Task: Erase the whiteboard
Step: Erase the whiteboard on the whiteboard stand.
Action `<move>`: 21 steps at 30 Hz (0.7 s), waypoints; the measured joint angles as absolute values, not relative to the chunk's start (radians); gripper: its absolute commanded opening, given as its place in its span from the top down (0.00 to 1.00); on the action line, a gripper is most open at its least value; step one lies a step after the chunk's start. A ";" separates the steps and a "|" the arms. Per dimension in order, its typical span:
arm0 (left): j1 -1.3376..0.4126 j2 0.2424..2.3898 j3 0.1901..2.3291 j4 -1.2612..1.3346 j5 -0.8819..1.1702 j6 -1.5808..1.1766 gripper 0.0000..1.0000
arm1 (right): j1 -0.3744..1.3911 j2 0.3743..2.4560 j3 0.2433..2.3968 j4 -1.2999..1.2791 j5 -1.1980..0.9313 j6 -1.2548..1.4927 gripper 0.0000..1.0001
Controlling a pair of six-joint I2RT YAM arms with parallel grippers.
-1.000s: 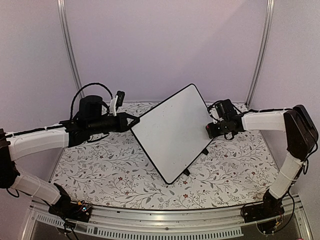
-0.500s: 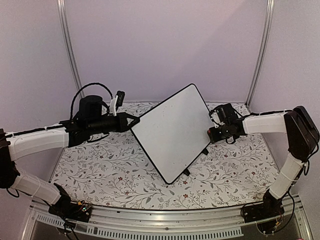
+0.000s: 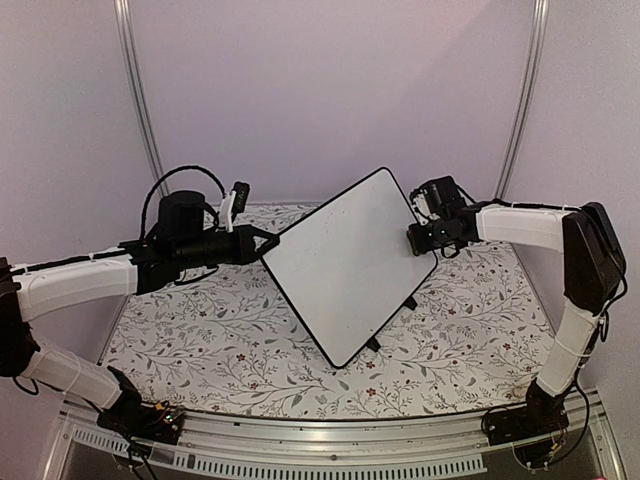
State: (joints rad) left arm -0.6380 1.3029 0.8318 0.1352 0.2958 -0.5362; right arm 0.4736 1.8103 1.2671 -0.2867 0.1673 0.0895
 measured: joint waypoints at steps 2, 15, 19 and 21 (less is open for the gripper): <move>-0.638 1.303 0.831 0.135 0.296 -0.536 1.00 | 0.474 1.822 1.302 -0.289 0.169 0.089 0.77; -0.638 1.303 0.832 0.130 0.296 -0.535 1.00 | 0.476 1.825 1.323 -0.278 0.199 0.102 0.77; -0.643 1.303 0.832 0.136 0.325 -0.524 1.00 | 0.472 1.724 1.221 -0.282 0.235 0.134 0.76; -0.646 1.304 0.832 0.135 0.340 -0.520 1.00 | 0.464 1.656 1.161 -0.285 0.254 0.154 0.76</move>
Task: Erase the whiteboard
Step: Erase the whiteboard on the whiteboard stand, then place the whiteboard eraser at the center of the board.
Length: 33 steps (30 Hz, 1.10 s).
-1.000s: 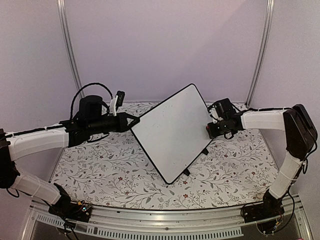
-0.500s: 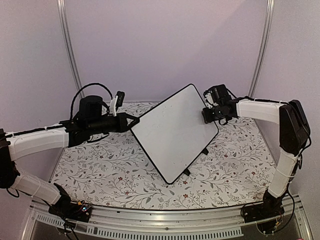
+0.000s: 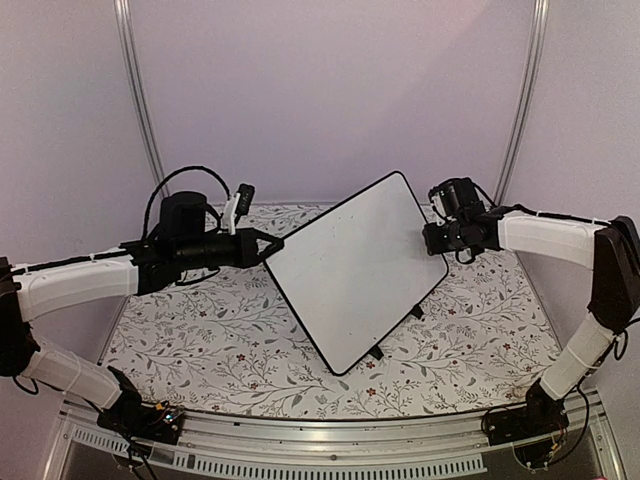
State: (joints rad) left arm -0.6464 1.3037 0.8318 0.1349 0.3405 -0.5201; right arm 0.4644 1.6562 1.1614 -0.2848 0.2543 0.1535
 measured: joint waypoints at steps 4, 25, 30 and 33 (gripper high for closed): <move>-0.652 1.304 0.832 0.132 0.365 -0.514 1.00 | 0.441 1.521 1.055 -0.282 0.282 0.201 0.75; -0.665 1.304 0.831 0.088 0.389 -0.441 0.69 | 0.193 1.431 0.765 -0.211 0.201 0.399 0.51; -0.666 1.304 0.831 0.087 0.387 -0.435 0.60 | 0.184 1.472 0.742 -0.194 0.172 0.415 0.43; -0.665 1.299 0.828 0.087 0.384 -0.439 0.55 | 0.181 1.490 0.735 -0.189 0.167 0.426 0.41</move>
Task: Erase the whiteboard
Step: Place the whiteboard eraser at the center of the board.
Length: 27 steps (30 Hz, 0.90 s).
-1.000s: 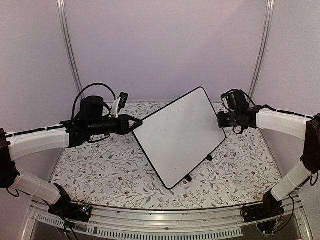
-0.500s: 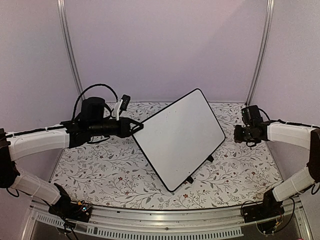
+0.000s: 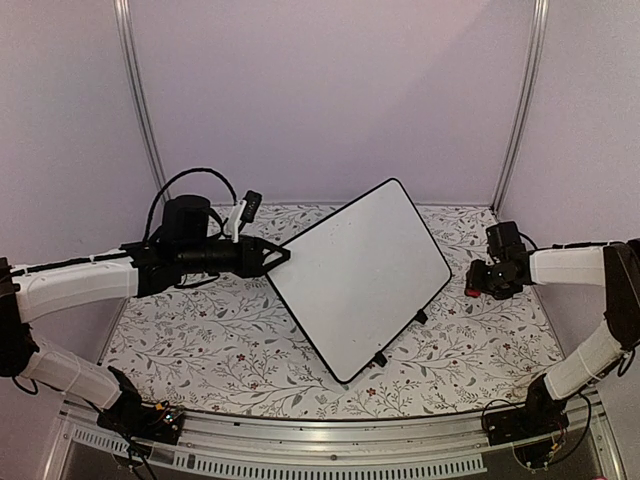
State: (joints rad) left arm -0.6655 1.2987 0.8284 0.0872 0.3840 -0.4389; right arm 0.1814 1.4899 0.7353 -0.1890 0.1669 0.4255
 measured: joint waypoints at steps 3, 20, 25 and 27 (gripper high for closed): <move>-0.665 1.286 0.822 0.089 0.381 -0.439 0.53 | 0.178 1.508 0.732 -0.179 0.166 0.430 0.40; -0.660 1.277 0.818 0.092 0.382 -0.442 0.52 | 0.173 1.757 0.883 -0.109 0.117 0.488 0.37; -0.660 1.277 0.818 0.092 0.385 -0.442 0.52 | 0.168 1.774 0.906 -0.097 0.086 0.537 0.37; -0.660 1.277 0.818 0.092 0.385 -0.442 0.53 | 0.160 1.774 0.906 -0.091 0.068 0.555 0.37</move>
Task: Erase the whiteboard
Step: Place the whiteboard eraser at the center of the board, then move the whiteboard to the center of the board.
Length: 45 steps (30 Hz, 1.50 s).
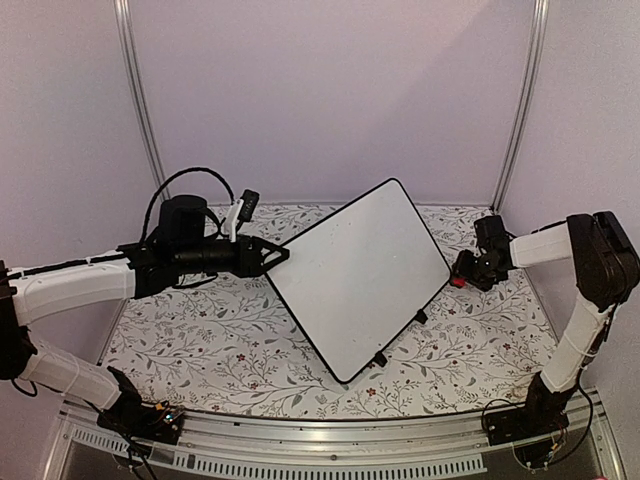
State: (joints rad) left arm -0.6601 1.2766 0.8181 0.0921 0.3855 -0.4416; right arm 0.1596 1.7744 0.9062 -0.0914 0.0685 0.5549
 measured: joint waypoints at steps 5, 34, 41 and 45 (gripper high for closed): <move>-0.660 1.276 0.818 0.092 0.386 -0.442 0.53 | 0.141 1.773 0.904 -0.067 0.014 0.598 0.36; -0.649 1.235 0.814 0.091 0.373 -0.443 0.16 | 0.134 1.468 0.751 0.007 -0.161 0.670 0.39; -0.591 1.182 0.802 0.107 0.372 -0.457 0.02 | 0.267 1.303 0.719 -0.083 -0.113 0.448 0.42; -0.578 1.160 0.789 0.112 0.347 -0.463 0.00 | 0.364 1.284 0.707 -0.150 -0.087 0.341 0.43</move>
